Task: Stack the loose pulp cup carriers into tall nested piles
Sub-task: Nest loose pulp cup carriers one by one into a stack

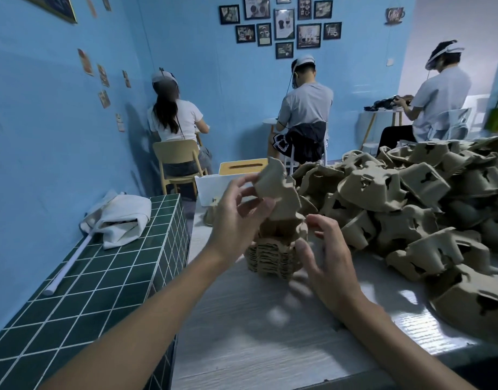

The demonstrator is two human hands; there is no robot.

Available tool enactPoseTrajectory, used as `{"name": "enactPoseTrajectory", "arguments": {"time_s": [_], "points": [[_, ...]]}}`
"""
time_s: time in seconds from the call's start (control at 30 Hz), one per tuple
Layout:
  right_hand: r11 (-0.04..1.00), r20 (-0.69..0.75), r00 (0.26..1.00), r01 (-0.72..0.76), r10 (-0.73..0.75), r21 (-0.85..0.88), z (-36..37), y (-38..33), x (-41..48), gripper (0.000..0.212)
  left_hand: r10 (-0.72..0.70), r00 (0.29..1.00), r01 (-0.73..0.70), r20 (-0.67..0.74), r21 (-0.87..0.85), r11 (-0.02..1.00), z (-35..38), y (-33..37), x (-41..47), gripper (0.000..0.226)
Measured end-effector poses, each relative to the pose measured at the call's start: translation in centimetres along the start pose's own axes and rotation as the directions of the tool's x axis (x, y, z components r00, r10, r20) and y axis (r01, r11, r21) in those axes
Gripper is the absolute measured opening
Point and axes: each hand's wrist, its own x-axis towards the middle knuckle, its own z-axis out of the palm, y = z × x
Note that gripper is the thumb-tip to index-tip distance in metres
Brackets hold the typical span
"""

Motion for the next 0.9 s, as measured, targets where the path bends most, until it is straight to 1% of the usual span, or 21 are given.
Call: {"name": "enactPoseTrajectory", "arguments": {"time_s": [0.07,0.13,0.23,0.33,0.4,0.47,0.57,0.67,0.73,0.77,0.9], "points": [[0.999,-0.084,0.996,0.031,-0.033,-0.025,0.0,0.1,0.1,0.051,-0.019,1.0,0.019,0.025,-0.003,1.0,0.5,-0.4,-0.6,0.04],[0.999,-0.114,0.993,0.037,-0.038,-0.008,0.2,0.1,0.3,0.047,-0.042,0.999,0.042,0.012,-0.022,0.999,0.7,-0.8,-1.0,0.04],[0.998,-0.139,0.989,0.051,-0.048,0.02,0.5,-0.3,0.5,0.033,-0.05,0.999,0.049,-0.02,-0.037,0.998,0.9,-1.2,-1.6,0.04],[0.998,-0.151,0.987,0.061,-0.055,0.034,0.7,-1.0,1.1,0.018,-0.036,0.999,0.036,-0.039,-0.01,0.999,0.9,-1.3,-1.8,0.037],[0.996,-0.149,0.985,0.092,-0.09,0.011,0.6,-1.6,1.5,0.016,-0.035,0.999,0.036,-0.034,0.02,0.999,0.6,-1.5,-1.8,0.033],[0.988,-0.145,0.978,0.146,-0.151,-0.046,0.1,-2.1,2.0,0.014,-0.039,0.999,0.04,-0.021,0.043,0.998,0.1,-1.7,-1.8,0.036],[0.956,-0.116,0.962,0.224,-0.248,-0.189,-1.1,-2.3,2.9,0.012,-0.046,0.999,0.046,-0.022,0.008,0.999,-0.6,-1.4,-1.9,0.042],[0.919,0.002,0.955,0.286,-0.297,-0.27,-1.8,-2.0,3.4,0.017,-0.089,0.996,0.086,-0.034,-0.06,0.994,-1.0,-1.4,-1.8,0.044],[0.913,0.089,0.95,0.311,-0.298,-0.264,-1.9,-2.1,3.1,0.018,-0.116,0.993,0.115,-0.022,-0.033,0.993,-1.1,-1.3,-1.8,0.048],[0.916,0.111,0.949,0.314,-0.295,-0.25,-1.9,-2.2,3.0,0.018,-0.124,0.992,0.124,-0.011,-0.005,0.992,-1.0,-1.3,-1.8,0.049],[0.939,0.073,0.955,0.295,-0.287,-0.178,-1.9,-2.8,2.4,0.017,-0.111,0.994,0.109,0.015,0.099,0.989,-0.8,-1.6,-2.2,0.047]]}}
